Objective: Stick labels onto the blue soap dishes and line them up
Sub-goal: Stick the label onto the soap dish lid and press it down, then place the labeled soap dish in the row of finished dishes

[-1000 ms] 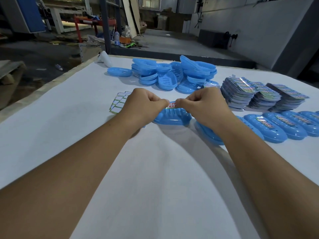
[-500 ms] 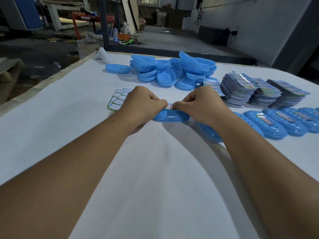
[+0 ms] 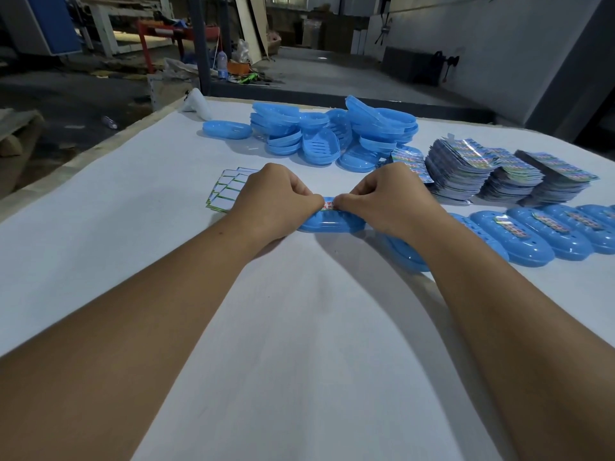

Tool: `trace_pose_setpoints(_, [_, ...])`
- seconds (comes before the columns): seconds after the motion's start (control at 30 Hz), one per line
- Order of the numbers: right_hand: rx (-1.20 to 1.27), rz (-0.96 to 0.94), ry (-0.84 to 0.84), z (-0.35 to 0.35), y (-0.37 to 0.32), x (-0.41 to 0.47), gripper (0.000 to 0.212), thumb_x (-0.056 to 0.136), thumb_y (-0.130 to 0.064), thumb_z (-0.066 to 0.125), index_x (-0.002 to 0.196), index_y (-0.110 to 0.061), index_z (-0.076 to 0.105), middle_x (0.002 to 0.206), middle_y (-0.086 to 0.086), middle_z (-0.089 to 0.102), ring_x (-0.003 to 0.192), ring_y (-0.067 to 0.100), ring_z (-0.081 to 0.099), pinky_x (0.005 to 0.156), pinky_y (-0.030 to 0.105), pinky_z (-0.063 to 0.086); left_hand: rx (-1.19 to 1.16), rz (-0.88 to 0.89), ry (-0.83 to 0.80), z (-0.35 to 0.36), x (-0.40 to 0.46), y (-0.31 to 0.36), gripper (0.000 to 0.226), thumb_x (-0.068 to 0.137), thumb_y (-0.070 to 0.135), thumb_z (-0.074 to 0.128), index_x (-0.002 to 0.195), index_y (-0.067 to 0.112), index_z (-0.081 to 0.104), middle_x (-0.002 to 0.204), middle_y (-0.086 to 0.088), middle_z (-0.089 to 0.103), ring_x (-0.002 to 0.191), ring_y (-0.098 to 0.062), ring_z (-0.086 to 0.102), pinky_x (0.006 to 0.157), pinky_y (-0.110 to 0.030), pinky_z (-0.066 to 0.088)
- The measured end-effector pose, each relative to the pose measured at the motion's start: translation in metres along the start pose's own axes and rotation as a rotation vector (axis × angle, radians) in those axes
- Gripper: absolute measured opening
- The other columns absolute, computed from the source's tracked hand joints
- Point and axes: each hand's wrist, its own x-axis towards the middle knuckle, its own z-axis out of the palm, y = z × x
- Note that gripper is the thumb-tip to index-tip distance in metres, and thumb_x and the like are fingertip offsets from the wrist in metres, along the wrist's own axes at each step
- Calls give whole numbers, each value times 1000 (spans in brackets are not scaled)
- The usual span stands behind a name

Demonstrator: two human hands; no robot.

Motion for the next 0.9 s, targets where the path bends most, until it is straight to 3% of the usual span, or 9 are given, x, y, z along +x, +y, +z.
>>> trace_pose_setpoints(0.23, [-56,-11,22,1,-2,-2,31,77,-48,79,58,-25,70,59,-9,65,62,11,57,53,27,38,72,46,40,2,-1,-1,15,76,38,75,69,26,70,68,14,65,72,-4,60,60,-25,42])
trace_pose_setpoints(0.43, [-181,-37,102,6,-8,-5,36,79,-52,75,58,-24,66,64,-5,66,69,17,62,53,27,38,244,131,141,8,-2,4,30,80,45,72,61,27,56,65,11,59,68,-10,57,56,-27,35])
trace_pose_setpoints(0.53, [-234,-56,126,6,-10,-5,36,79,-52,74,61,-22,68,64,-4,65,69,18,62,50,27,36,288,156,151,8,-1,6,28,82,45,70,65,28,56,72,9,62,77,-18,60,65,-29,39])
trace_pose_setpoints(0.67, [-296,-67,151,4,-11,-5,42,78,-55,75,57,-20,65,59,-1,60,67,21,57,48,27,29,353,201,171,7,-1,7,24,84,50,69,78,27,62,73,8,57,77,-18,56,65,-31,37])
trace_pose_setpoints(0.8, [-348,-57,155,4,-13,-3,49,77,-63,74,74,-14,69,65,4,57,70,24,56,49,29,29,390,228,201,5,-2,6,28,84,53,69,80,26,61,76,5,59,76,-18,56,64,-31,37])
trace_pose_setpoints(0.9, [-274,-17,119,0,-11,-5,50,78,-61,75,80,-11,76,67,8,65,69,25,62,51,31,38,374,204,206,5,-2,5,31,84,57,68,81,27,59,74,7,55,75,-17,55,64,-31,38])
